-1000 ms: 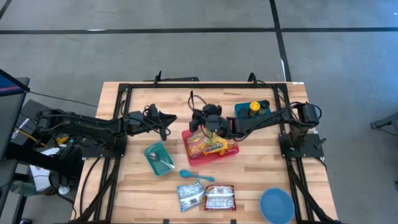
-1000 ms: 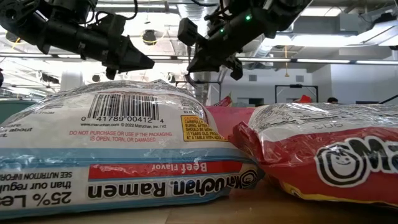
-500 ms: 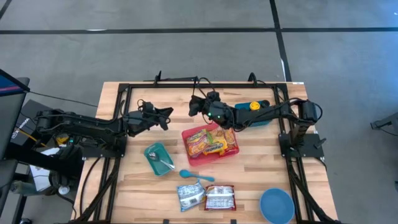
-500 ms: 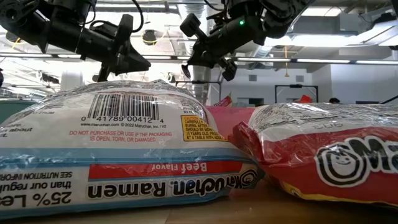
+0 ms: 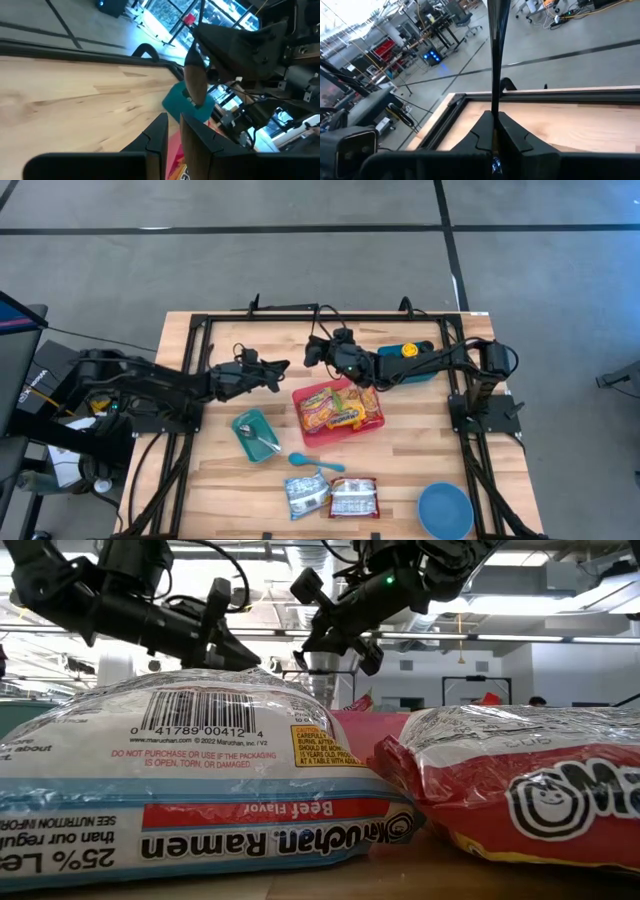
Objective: Pick & Place Food Item
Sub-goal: Put the black spoon into the green bin
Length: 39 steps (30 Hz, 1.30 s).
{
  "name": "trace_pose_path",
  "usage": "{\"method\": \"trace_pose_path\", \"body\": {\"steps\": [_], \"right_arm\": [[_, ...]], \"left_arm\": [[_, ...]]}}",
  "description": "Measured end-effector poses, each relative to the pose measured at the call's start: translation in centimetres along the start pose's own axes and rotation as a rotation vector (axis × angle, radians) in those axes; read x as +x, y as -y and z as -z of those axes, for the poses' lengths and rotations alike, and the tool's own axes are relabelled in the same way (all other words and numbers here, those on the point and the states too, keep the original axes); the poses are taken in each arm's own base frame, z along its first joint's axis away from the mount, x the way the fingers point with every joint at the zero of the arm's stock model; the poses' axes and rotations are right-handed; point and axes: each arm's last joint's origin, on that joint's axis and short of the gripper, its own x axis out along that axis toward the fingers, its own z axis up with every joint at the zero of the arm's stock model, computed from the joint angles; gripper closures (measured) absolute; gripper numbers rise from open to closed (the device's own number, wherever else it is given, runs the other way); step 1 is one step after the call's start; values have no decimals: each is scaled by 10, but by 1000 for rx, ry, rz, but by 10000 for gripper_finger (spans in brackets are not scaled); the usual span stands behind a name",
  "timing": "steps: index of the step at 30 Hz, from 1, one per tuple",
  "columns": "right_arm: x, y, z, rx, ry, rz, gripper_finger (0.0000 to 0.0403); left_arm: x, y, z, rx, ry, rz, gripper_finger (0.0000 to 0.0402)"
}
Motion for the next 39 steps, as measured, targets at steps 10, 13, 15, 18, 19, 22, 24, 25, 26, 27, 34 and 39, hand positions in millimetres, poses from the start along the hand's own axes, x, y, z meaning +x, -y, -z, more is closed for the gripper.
{"method": "trace_pose_path", "body": {"steps": [10,13,15,18,19,22,24,25,26,27,34,39], "right_arm": [[0,3,4,3,-28,29,399],[0,3,3,3,-28,32,399],[0,3,3,4,-27,31,399],[0,3,4,1,-29,33,399],[0,4,4,-4,-33,37,399],[0,5,5,-15,-43,48,399],[0,6,6,-17,-50,55,399],[-1,7,6,-17,-54,60,399],[-1,7,7,-18,-57,63,399],[-1,7,7,-19,-58,64,399],[-1,7,7,9,-56,64,399],[0,7,6,11,-54,63,399]], "left_arm": [[15,6,9,83,3,132,357],[23,13,11,161,-33,198,357],[28,17,15,169,-57,214,357],[34,22,19,175,-72,202,352],[36,21,21,170,-78,187,347],[37,20,22,167,-72,148,326],[37,20,21,164,-60,141,311],[37,21,20,163,-59,141,303],[36,21,19,160,-51,143,296],[37,22,18,156,-41,140,290],[37,17,19,165,6,30,268],[41,22,14,136,30,34,259]]}}
